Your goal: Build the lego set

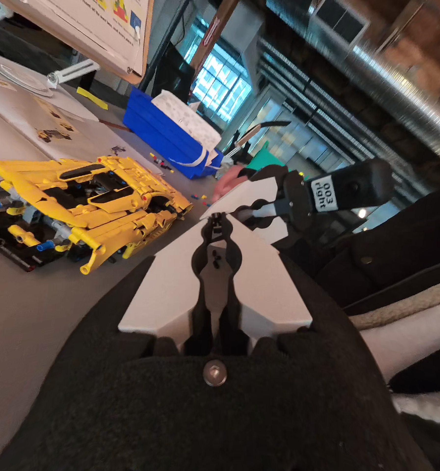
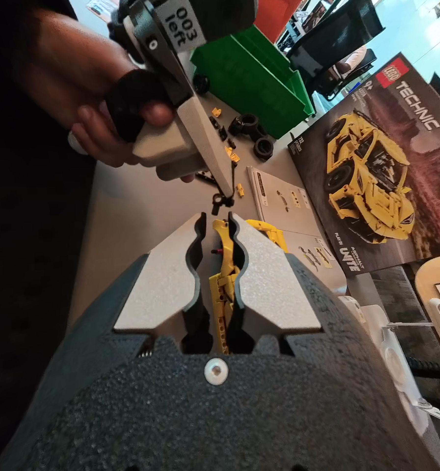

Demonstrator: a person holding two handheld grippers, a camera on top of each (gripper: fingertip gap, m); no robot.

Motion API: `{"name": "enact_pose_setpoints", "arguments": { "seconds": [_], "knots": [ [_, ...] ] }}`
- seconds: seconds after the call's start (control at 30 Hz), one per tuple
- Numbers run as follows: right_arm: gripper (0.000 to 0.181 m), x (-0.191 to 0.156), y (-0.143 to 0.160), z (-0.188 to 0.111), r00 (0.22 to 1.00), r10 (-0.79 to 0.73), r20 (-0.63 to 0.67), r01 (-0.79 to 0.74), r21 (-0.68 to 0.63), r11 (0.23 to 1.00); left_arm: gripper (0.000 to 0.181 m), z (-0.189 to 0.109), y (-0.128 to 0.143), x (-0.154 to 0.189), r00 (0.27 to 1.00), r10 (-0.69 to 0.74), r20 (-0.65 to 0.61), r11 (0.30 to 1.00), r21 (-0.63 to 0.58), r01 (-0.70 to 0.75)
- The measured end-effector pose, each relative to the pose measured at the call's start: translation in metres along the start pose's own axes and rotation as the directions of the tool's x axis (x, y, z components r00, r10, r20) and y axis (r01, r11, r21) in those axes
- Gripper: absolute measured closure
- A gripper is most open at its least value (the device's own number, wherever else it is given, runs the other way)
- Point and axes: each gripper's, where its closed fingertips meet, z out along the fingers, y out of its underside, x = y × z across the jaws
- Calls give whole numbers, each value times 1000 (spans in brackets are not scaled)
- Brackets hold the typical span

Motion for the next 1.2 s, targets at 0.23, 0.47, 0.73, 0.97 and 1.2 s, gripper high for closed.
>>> {"name": "enact_pose_setpoints", "arguments": {
  "seconds": [0.23, 0.47, 0.73, 0.97, 1.2],
  "knots": [
    [166, 3, -3, 3, 999, 11, -43, -12, -21, 1000, 175, 2, -5, -3, 1000, -23, 15, 999, 46, 22],
    [163, 11, -3, 4, 995, 54, -84, -57, -37, 998, 175, 4, -9, -2, 999, 2, 37, 996, 86, -6],
    [169, 14, -3, 0, 995, 44, -94, -48, -37, 998, 176, 9, -6, 1, 991, 99, 91, 991, 78, -106],
    [170, 13, 0, -2, 995, 66, -71, -70, -58, 996, 176, 12, -3, 1, 971, 170, 169, 980, 70, -184],
    [171, 10, 4, -2, 998, -18, -63, 12, -104, 994, 176, 12, 2, 0, 971, 170, 167, 983, 46, -180]
  ]
}}
